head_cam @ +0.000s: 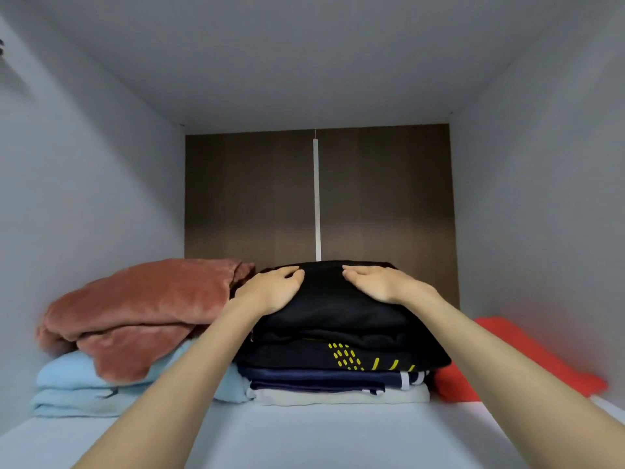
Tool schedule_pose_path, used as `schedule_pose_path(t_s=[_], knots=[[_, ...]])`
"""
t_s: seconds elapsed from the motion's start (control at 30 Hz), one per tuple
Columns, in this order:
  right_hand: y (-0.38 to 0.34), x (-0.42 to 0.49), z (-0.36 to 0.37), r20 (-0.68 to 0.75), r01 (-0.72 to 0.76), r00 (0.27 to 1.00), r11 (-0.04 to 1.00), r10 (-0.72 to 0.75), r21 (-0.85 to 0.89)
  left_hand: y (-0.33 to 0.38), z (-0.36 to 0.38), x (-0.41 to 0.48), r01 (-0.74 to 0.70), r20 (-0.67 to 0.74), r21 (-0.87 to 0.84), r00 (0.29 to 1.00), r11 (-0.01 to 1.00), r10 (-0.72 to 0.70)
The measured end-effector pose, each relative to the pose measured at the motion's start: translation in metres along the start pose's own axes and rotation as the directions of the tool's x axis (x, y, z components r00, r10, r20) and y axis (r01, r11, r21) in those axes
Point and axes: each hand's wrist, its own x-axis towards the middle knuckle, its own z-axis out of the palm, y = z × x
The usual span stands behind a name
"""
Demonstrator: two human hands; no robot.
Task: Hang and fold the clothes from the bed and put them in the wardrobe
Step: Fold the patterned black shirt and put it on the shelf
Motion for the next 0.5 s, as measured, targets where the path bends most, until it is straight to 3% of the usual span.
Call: schedule_pose_path(t_s=[0.3, 0.5], knots=[[-0.014, -0.038, -0.021, -0.341, 0.029, 0.94, 0.997, -0.004, 0.068, 0.015, -0.027, -0.036, -0.128, -0.254, -0.088, 0.962, 0.988, 0.102], [-0.03, -0.09, -0.033, -0.378, 0.066, 0.926, 0.992, -0.022, 0.104, 0.021, -0.044, -0.086, -0.25, -0.313, -0.114, 0.928, 0.962, 0.204]])
